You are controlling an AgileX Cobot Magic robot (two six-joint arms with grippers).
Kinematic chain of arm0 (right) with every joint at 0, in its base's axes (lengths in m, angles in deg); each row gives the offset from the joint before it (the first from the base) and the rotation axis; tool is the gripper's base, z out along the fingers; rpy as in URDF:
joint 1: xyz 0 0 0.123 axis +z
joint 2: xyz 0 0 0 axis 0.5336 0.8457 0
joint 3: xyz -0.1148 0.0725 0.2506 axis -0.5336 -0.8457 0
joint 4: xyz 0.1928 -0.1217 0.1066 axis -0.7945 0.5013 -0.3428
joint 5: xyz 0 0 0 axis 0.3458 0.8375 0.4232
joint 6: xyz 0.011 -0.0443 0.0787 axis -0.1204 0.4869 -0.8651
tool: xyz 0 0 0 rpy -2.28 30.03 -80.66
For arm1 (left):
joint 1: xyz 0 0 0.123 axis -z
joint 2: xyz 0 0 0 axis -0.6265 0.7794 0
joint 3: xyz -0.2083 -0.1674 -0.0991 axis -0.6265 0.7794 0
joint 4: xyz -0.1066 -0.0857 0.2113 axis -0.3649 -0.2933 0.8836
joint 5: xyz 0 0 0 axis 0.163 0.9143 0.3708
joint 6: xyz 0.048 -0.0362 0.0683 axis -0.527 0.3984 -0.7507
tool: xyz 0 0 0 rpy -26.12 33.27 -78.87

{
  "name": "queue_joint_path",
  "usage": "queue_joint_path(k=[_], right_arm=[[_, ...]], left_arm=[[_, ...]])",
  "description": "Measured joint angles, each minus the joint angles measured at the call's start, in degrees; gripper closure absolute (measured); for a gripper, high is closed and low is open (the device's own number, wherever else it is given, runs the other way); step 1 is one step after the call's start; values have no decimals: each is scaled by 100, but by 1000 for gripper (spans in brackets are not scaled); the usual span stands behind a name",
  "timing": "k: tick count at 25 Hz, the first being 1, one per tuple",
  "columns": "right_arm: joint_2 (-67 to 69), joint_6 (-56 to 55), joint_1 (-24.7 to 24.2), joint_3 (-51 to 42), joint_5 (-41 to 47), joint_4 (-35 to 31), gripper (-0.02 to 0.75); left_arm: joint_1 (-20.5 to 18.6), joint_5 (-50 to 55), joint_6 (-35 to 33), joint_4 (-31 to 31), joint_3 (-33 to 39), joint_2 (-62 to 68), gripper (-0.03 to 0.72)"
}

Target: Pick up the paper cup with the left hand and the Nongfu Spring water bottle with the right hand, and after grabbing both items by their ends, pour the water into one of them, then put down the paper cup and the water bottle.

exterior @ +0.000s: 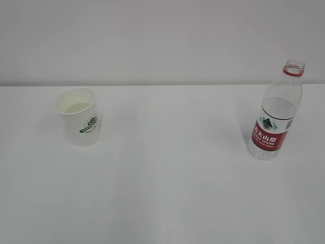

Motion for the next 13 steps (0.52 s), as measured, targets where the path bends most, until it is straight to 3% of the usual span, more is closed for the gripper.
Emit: queue_joint_path(k=[13], right_arm=[[0,0,0,-9,0,9,185]], left_arm=[[0,0,0,0,0,0,244]])
